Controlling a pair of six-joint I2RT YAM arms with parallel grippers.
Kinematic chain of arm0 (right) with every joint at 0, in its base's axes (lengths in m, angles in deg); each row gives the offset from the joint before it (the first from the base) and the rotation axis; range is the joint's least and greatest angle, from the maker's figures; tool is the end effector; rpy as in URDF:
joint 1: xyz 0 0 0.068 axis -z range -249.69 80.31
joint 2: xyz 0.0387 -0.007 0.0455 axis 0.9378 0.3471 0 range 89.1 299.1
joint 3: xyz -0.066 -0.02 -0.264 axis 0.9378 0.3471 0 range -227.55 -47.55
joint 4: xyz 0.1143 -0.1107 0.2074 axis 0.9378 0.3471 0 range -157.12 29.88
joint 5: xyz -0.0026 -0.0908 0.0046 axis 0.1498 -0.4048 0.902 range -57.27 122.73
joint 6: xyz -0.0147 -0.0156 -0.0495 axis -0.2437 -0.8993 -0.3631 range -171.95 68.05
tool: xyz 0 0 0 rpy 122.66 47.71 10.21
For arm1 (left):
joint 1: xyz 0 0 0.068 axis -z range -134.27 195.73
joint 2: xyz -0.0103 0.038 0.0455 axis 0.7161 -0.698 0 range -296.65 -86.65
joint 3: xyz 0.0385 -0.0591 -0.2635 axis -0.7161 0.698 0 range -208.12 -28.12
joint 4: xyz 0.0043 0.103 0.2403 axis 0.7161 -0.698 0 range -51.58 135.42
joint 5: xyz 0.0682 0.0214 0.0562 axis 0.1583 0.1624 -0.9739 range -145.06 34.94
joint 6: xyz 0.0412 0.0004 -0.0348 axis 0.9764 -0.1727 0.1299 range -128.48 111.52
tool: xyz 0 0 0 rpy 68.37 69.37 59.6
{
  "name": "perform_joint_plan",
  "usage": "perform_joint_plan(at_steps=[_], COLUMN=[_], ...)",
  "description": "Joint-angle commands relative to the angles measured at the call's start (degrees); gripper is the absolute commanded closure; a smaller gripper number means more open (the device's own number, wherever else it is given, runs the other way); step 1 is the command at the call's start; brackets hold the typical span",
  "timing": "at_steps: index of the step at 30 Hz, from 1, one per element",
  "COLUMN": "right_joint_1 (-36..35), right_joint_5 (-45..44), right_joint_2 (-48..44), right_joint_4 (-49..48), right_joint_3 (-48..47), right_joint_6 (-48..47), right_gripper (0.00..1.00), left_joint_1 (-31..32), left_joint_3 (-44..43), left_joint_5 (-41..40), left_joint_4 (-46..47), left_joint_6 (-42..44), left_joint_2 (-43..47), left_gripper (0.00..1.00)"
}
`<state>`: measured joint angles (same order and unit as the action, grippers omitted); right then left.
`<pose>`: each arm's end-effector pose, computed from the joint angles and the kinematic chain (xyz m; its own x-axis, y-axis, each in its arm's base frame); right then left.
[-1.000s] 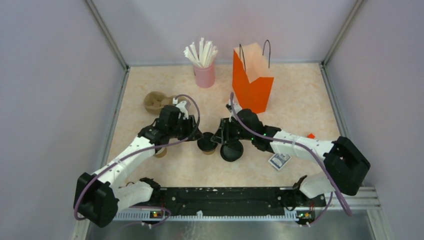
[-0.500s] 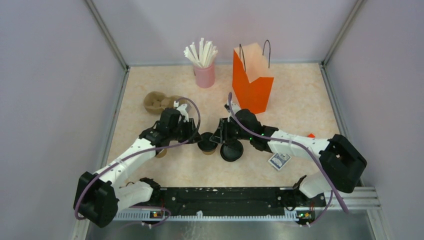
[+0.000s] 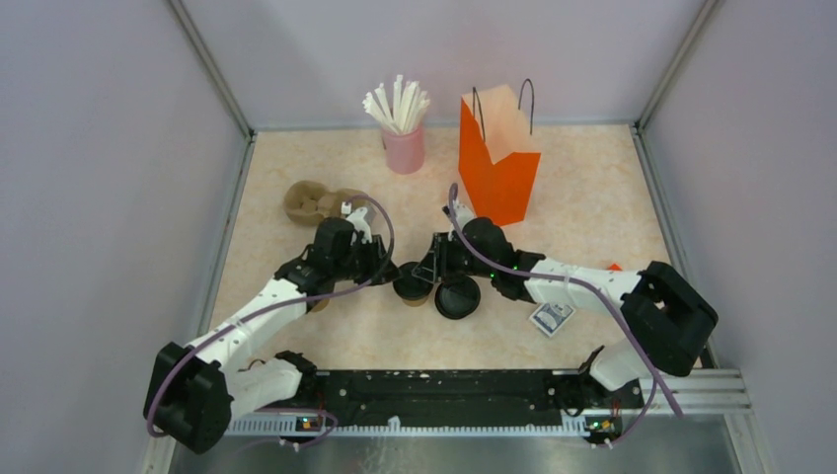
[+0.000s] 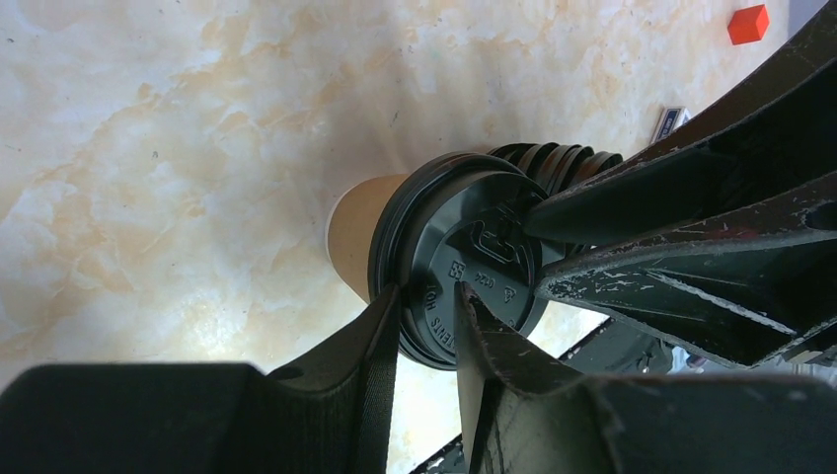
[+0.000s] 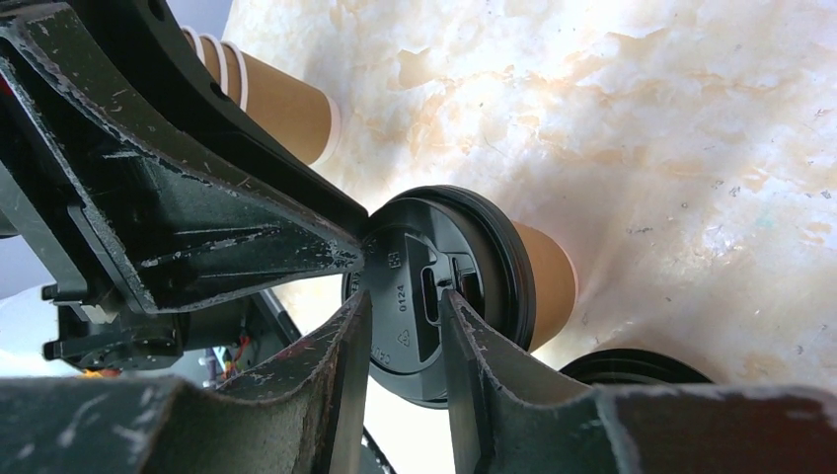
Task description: Pack the takeout coffee
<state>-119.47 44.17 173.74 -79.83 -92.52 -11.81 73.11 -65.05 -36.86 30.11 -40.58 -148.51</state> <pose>0.2008 0.2483 0.2168 -0.7799 0.0563 -0.6234 -0.4707 0.6038 0.6433 0.1950 -0.1135 0.2277 -0.8306 -0.1384 -0.5394 0.2446 0.7795 -0.5766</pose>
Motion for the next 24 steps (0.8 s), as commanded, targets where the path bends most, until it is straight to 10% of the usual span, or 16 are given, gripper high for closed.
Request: perform_joint_plan(at_steps=[1,11,24], right_joint_1=[-0.58,-0.27,-0.66], right_joint_5=[-2.39,3.89,7.21], right_joint_2=[1.29,2.9,2.56], right_joint_4=[3.43,3.13,4.52], right_joint_3=[2.14,-9.15,-13.22], right_joint_6=[-0.96,-10.35,-11.51], right_gripper=[0.68,0.64,0.72], left_joint_1=[0.13,0.12,0.05], left_joint_3=[2.7,-5.73,-13.99], left_joint_5=[-0.36,0.67,-9.26], left_joint_4=[-1.3,-2.68,-11.54], left_joint_6=[-0.87,-0.88,-1.3], left_joint_2=[0.94,1.78,8.54], left_gripper=[0.67,0.48,0.45])
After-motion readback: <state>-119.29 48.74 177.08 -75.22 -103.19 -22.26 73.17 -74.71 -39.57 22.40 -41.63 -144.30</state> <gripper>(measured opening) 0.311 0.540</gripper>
